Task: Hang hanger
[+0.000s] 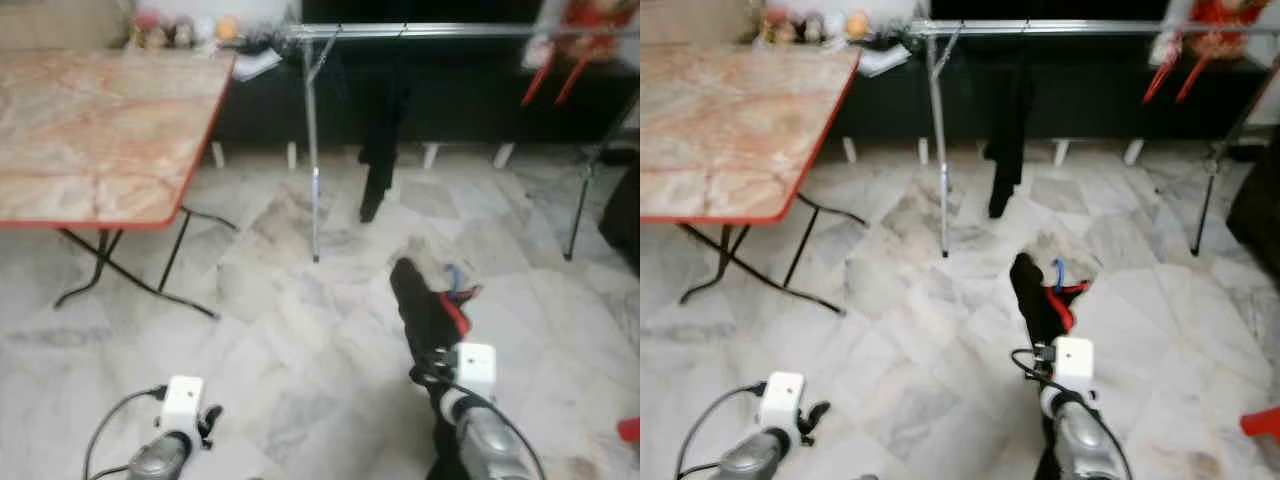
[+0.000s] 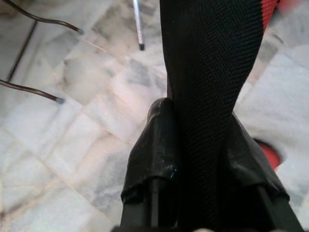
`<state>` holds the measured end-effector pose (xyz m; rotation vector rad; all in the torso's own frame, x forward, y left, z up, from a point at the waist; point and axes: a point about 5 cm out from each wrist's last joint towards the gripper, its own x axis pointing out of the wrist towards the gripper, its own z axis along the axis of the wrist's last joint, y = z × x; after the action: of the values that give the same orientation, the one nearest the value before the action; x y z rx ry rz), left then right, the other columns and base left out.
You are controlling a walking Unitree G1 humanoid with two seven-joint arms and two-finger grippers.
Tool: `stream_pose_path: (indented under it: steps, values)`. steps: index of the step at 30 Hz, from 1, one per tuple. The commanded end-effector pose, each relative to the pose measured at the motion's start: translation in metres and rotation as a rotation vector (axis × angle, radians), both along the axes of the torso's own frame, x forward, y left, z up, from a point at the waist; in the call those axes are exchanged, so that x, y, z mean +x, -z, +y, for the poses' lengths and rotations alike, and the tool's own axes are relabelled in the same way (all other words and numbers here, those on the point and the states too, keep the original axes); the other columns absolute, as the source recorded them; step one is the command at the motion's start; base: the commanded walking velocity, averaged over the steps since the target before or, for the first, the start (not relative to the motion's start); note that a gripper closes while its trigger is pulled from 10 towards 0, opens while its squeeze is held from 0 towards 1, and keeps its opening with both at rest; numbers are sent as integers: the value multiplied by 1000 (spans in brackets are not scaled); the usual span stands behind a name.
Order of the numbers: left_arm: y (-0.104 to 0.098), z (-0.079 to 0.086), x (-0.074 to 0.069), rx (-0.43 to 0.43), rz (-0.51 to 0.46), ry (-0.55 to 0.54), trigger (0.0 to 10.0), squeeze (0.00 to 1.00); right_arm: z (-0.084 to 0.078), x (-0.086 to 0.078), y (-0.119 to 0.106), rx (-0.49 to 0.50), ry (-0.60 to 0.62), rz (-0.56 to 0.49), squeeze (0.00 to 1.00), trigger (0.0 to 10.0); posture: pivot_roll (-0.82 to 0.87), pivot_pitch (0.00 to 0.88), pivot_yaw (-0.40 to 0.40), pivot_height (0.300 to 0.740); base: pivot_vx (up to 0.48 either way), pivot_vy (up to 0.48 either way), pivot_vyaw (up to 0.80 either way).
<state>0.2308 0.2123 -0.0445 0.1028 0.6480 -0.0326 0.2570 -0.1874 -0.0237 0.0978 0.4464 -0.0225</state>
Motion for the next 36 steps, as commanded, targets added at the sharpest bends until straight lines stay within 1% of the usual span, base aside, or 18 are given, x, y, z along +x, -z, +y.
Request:
stream_pose_path:
  steps: [1,13,18,20,25,26,28,29,30,36]
  values:
    - [1,-7,0,-13,5,16,10000,0,-10,3,-6,-21,18,-33,0,10000,-33,0,-26,740,-315,0,0]
    - [0,-8,2,-16,-2,17,10000,0,-11,6,-8,-30,14,-43,0,10000,-33,0,-26,740,-316,0,0]
    - [-2,-9,5,-17,-14,22,10000,0,-11,7,-9,-37,8,-42,0,10000,-32,0,-27,740,-313,0,0]
    - [-3,-10,7,-14,-21,24,10000,0,-11,7,-9,-43,0,-38,0,10000,-33,0,-26,740,0,0,0]
    - [-12,-14,19,-17,-68,47,10000,0,-11,8,-9,-63,-32,-24,0,10000,-33,0,-27,740,0,0,0]
    - [-12,-14,19,-17,-68,47,10000,0,-11,8,-9,-63,-32,-24,0,10000,-33,0,-27,740,0,0,0]
    - [-18,-18,26,-26,-100,71,10000,0,-11,10,-11,-83,-57,-22,0,10000,-33,0,-27,740,0,0,0]
    - [-18,-18,26,-26,-100,71,10000,0,-11,10,-11,-83,-57,-22,0,10000,-33,0,-27,740,0,0,0]
    - [-21,-20,29,-27,-113,86,10000,0,-10,11,-12,-84,-66,-22,0,10000,-32,0,-27,740,0,0,0]
    - [-26,-27,35,-38,-137,124,10000,0,-10,13,-13,-86,-77,-23,0,10000,-30,0,-29,740,0,0,0]
